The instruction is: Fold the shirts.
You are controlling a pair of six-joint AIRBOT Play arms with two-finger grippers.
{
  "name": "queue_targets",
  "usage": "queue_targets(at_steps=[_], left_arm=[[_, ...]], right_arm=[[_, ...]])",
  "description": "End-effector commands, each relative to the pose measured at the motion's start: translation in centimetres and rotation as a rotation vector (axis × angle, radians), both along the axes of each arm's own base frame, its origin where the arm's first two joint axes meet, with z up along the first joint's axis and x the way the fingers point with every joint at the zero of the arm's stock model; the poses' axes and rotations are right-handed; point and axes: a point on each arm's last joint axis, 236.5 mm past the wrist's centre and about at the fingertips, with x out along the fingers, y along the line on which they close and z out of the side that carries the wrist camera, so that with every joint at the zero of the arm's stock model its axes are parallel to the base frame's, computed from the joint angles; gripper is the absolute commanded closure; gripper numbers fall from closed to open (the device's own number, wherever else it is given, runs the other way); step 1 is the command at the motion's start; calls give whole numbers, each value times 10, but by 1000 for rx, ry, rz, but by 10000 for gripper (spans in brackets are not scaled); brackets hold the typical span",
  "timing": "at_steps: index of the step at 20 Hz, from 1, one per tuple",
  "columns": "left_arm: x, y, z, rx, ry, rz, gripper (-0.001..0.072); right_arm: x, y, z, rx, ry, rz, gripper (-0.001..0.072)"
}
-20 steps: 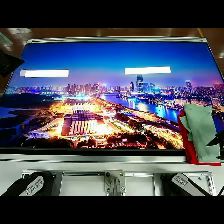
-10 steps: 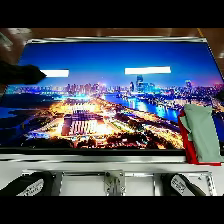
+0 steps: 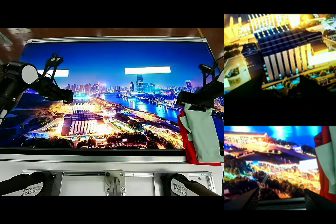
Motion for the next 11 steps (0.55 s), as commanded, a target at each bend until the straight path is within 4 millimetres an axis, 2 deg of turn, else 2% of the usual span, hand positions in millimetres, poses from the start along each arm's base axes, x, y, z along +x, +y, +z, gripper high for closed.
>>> queue_targets(at_steps=[1, 11], left_arm=[[-10, -1, -8, 16, 54, 2, 159], [-12, -2, -9, 14, 66, -4, 159]], right_arm=[[-3, 13, -4, 1, 34, 37, 31], [-4, 12, -5, -2, 34, 37, 30]])
